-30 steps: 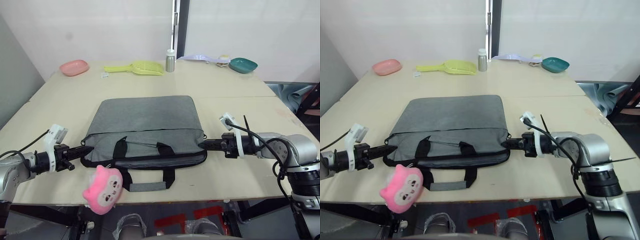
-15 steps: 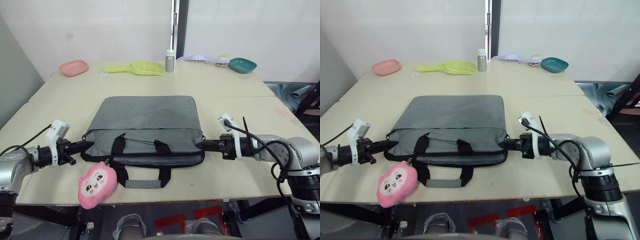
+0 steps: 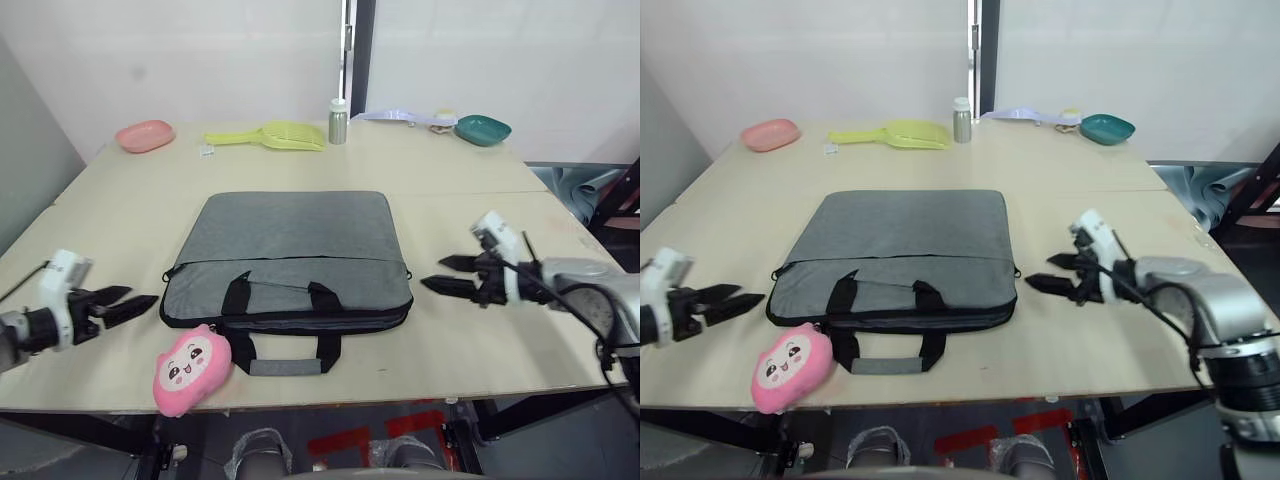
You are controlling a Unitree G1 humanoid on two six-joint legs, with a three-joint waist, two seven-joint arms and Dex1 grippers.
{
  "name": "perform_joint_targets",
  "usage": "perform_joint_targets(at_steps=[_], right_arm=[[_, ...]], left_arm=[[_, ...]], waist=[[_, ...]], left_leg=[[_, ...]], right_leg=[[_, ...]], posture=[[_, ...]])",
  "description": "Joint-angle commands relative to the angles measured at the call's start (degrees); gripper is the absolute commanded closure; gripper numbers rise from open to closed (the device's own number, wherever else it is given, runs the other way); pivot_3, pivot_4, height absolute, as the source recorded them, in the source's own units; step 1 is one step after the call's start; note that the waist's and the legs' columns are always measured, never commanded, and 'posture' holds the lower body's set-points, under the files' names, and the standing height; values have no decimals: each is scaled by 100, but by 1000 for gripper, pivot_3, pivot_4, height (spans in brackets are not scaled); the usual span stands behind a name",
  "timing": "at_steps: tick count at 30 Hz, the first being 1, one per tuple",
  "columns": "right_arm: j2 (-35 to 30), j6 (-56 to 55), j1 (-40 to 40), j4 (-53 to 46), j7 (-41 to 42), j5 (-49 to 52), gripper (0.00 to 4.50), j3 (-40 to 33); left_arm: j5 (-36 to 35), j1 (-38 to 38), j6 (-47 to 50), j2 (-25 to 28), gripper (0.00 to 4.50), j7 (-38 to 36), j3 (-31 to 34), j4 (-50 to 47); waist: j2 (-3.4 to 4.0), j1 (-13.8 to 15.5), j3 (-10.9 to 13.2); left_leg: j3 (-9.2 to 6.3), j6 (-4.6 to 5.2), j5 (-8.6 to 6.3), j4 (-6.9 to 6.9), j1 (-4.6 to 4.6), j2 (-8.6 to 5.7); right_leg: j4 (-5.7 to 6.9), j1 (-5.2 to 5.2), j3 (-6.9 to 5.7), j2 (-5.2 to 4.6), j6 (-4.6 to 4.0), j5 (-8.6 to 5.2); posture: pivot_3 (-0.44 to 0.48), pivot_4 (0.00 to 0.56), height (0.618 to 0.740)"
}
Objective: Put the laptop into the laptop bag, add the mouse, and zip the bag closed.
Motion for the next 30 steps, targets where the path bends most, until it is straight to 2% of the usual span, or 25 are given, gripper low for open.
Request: perform_joint_targets(at_steps=[1, 4, 6, 10, 14, 17, 21, 23, 27, 30], right_arm=[[-158, -723, -399, -488, 604, -30, 0, 216], [74, -989, -810, -675, 928, 38, 0, 620], [229, -1187, -991, -745, 1029, -55, 0, 895], [1100, -2129, -1612, -767, 1485, -587, 0, 2130], [1981, -2811, -1958, -172, 1670, -1070, 0, 2946], [2540, -3674, -2163, 674, 1713, -1709, 0, 3408], [3349, -4757, -2522, 1732, 1755, -2368, 0, 3887], [3709, -5273, -2650, 2217, 1773, -2642, 0, 4085], [4285, -6441, -3002, 3350, 1690, -3308, 0, 4386], [4608, -7261, -3257, 4035, 1605, -3732, 0, 4561]], left_arm=[[-446, -431, -148, 239, 14, -378, 397, -531], [-434, -990, -429, 127, 14, -672, -71, -663], [-312, -1349, -609, 70, 515, -793, -414, -618], [209, -2516, -1175, -392, 1889, -1209, -1691, -170], [922, -3019, -2096, -871, 3304, -1445, -2510, 642], [1095, -3200, -2430, -1174, 4357, -1526, -2727, 1156], [1263, -3416, -2569, -1469, 4438, -1624, -2950, 1596], [1493, -3445, -2564, -1444, 4438, -1635, -3123, 1824], [2247, -3529, -2837, -1321, 4438, -1207, -3470, 2476], [2329, -3562, -2925, -1349, 4438, -1129, -3474, 2656]], waist=[[1, 10, 2], [1, 27, 1], [1, 21, 0], [2, -2, 0], [-1, -47, -1], [-2, -91, -1], [-5, -93, 0], [-5, -98, 0], [-4, -133, -1], [-3, -173, -4]], left_leg=[[0, 1, 0, 2, 0, 0], [-1, 7, 5, 26, -3, 0], [0, 8, 5, 40, 0, -1], [-2, 9, 7, 48, -3, -1], [-6, 9, 10, 68, -13, -2], [-10, 7, 11, 68, -15, -2], [-35, 6, 11, 80, -38, -2], [-41, 6, 11, 81, -39, -2], [-43, 6, 10, 79, -36, -3], [-45, 6, 11, 81, -16, -15]], right_leg=[[2, 0, 2, -1, 0, 0], [21, 0, 1, -5, -1, 3], [33, 2, 4, -7, -1, 3], [55, -5, 3, -7, -2, 3], [76, -12, 5, -7, -5, 2], [79, -13, 2, -8, -5, 2], [81, -14, -18, -8, -7, 2], [80, -12, -22, -8, -9, 1], [81, -8, -25, -11, -11, 0], [96, 2, -22, -22, -11, -1]], posture=[[0, 150, 740], [0, 150, 740], [0, 150, 740], [0, 150, 740], [0, 150, 740], [0, 150, 740], [0, 150, 740], [0, 150, 740], [0, 150, 740], [0, 150, 740]])
